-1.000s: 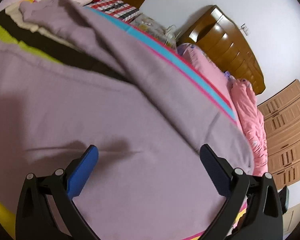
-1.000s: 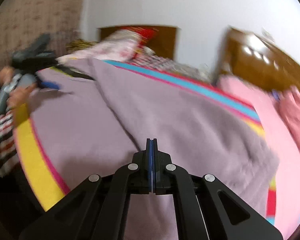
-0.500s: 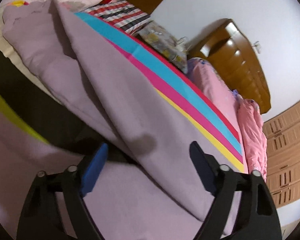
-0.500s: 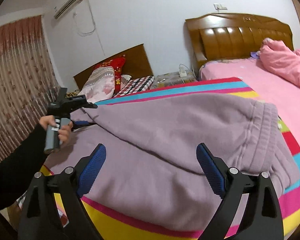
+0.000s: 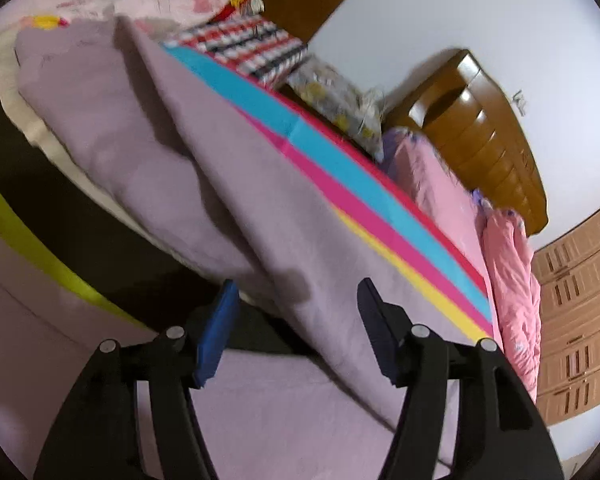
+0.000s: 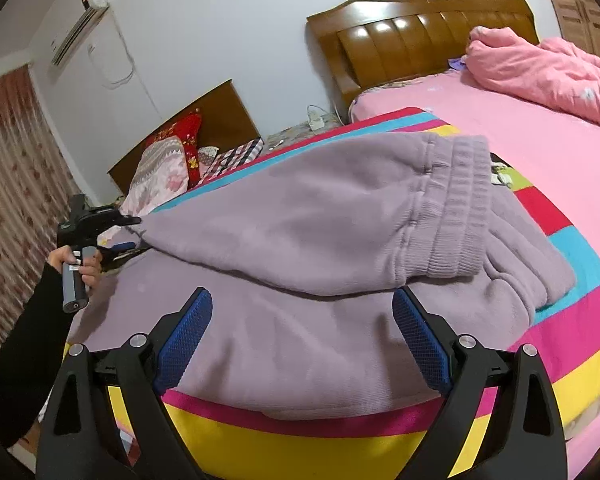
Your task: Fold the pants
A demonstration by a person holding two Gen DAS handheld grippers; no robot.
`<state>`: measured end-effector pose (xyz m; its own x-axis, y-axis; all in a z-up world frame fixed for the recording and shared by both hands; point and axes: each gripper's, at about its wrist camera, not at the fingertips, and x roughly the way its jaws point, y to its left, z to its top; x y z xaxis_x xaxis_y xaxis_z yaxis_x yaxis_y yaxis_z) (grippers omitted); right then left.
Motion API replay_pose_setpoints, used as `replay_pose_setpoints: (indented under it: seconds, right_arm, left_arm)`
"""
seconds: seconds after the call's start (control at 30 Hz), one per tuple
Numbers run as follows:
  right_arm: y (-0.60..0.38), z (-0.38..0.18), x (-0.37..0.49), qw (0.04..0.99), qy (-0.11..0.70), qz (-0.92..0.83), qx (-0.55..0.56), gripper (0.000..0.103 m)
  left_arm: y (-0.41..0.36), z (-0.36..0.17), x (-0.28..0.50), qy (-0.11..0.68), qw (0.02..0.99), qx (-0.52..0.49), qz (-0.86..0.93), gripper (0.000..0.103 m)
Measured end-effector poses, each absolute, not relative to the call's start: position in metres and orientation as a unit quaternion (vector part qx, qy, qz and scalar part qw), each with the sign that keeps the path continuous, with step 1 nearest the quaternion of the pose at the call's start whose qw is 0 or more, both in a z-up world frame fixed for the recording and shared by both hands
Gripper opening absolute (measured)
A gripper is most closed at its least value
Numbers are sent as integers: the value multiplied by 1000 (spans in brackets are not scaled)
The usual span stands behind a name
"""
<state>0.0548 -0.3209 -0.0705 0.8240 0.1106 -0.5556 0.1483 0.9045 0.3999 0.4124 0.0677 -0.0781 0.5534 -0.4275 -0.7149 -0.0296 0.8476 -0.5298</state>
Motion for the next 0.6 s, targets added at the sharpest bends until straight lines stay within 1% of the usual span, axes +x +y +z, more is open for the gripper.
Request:
replay_pose_setpoints:
  seconds: [0.17,0.23,0.27,0.3,0.33,0.4,0.47,0.53,0.6]
  right_arm:
    - [-319,-74,58,930,297,-10,216,90]
    - [-320,-76,58,929,299,-12,219,90]
    - [-320,-77,58,928,301,-14,218,90]
    - [-321,-77,58,928,303,-19,216,90]
    - [-322,-77,57,928,304,-23,215,90]
    - [-328,-80,57,924,308,-38,223,87]
    - [-336,-84,56,917,313,-60,241,84]
    - [-343,-88,56,908,320,-69,261,78]
    - [-349,-93,58,899,331,-70,277,75]
  left_arm:
    - [68,-86,433,483,832,-250,-113,61]
    - [67,-89,436,482,833,-248,-113,60]
    - [66,-89,437,476,837,-245,-113,52]
    - [64,-89,437,470,841,-240,-117,36]
    - [61,-89,438,468,845,-231,-119,30]
    - [57,-89,437,460,852,-220,-116,5]
    - [57,-89,435,452,859,-211,-115,3]
    - [59,-89,431,445,863,-208,-117,3]
    - [60,-89,430,444,863,-208,-119,3]
